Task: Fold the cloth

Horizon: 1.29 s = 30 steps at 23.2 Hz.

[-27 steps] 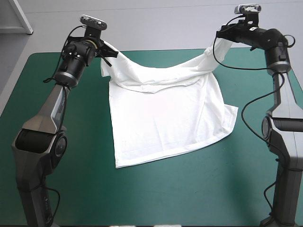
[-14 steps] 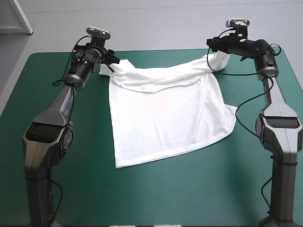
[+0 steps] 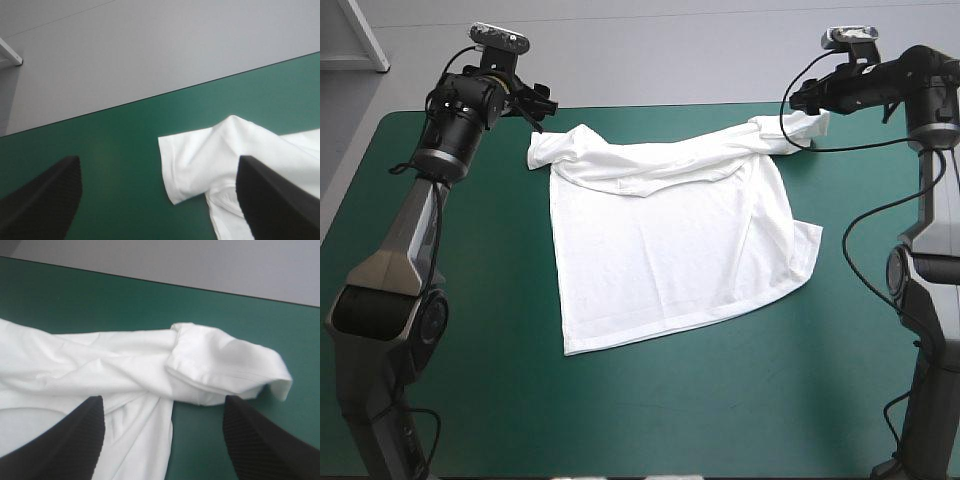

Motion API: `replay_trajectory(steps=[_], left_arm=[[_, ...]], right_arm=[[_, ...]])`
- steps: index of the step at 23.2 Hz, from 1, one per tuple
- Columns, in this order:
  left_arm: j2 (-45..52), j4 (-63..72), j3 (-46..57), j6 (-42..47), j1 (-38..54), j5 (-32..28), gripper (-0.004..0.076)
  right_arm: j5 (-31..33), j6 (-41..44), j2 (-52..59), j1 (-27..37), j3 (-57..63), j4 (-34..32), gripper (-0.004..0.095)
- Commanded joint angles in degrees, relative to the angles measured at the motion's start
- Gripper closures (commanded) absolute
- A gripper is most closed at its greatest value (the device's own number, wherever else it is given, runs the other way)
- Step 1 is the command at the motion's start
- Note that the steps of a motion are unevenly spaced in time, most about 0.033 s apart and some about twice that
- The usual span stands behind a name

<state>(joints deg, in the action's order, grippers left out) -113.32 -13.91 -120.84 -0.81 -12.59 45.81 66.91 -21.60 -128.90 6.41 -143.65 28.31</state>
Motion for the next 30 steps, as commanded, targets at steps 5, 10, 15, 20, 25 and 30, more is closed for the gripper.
replay_trajectory(steps=[5, 10, 15, 20, 25, 30], left_arm=[[11.58, 5.22, -1.95, -2.7, -3.24, 13.95, 0.0159], [12.52, 8.78, -1.95, -5.79, -5.75, 27.99, 0.0165], [13.63, 19.39, 4.54, -6.28, -5.96, 27.86, 0.0164], [20.42, 22.05, 28.56, -4.75, -6.73, 26.68, 0.0165], [31.93, 23.9, 56.01, 0.81, -6.73, 13.09, 0.0165], [33.97, 29.86, 67.58, 1.12, -11.18, 2.14, 0.0165]], right_arm=[[0.76, 7.56, 15.8, 0.79, 4.43, -4.74, 0.0306], [0.76, 5.97, 27.49, 0.79, 23.85, -5.19, 0.0309], [0.76, 4.31, 35.53, 0.79, 41.74, -7.61, 0.0309], [-0.07, 3.98, 40.38, 0.79, 55.27, -8.41, 0.0309], [-1.38, 4.09, 40.39, 0.79, 55.26, -8.14, 0.0309], [-3.39, 4.09, 40.14, 0.79, 55.26, -5.57, 0.0309]])
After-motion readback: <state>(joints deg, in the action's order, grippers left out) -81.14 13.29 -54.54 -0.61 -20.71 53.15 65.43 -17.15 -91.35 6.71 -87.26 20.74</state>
